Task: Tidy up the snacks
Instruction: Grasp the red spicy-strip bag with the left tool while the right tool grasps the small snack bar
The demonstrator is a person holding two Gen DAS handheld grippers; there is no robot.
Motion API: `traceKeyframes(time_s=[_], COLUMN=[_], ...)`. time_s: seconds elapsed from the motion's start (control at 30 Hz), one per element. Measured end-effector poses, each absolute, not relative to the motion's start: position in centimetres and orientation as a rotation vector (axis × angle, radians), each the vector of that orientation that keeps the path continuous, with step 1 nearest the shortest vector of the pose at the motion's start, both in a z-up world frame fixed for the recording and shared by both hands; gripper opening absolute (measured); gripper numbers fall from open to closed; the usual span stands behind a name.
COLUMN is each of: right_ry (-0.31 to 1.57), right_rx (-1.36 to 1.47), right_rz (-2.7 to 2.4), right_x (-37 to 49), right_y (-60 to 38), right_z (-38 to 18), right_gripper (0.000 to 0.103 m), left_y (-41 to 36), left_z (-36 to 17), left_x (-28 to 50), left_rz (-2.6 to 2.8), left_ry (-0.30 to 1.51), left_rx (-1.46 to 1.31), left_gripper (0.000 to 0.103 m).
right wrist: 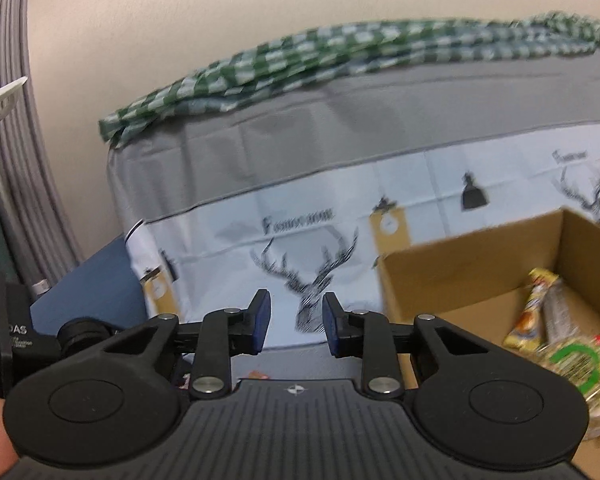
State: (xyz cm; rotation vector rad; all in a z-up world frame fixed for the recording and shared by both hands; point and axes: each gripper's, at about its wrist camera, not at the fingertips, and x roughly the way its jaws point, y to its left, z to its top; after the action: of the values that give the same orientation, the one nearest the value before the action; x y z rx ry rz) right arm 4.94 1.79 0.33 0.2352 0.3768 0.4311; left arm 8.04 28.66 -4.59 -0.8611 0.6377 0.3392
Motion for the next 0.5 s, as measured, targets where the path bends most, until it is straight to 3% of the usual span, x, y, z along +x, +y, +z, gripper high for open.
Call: traceKeyframes(time_s=[0.4, 0.5], right_ry=[0.79, 0.859], right_rx=[0.247, 0.231], right_rz=[0.475, 0.445], right_x=[12.2, 14.8], right_y=[10.9, 13.9], right_z=[-5.5, -8.0], right_gripper=[0.035, 0.041], left_y=[32.2, 33.2], left_z=[-6.3, -6.5], left_x=[5.6, 5.0], left_rz=[0.481, 0.501], left_ry=[0.626, 0.623], left_rx=[-1.066, -1.119], left_gripper=[0.012, 0.012])
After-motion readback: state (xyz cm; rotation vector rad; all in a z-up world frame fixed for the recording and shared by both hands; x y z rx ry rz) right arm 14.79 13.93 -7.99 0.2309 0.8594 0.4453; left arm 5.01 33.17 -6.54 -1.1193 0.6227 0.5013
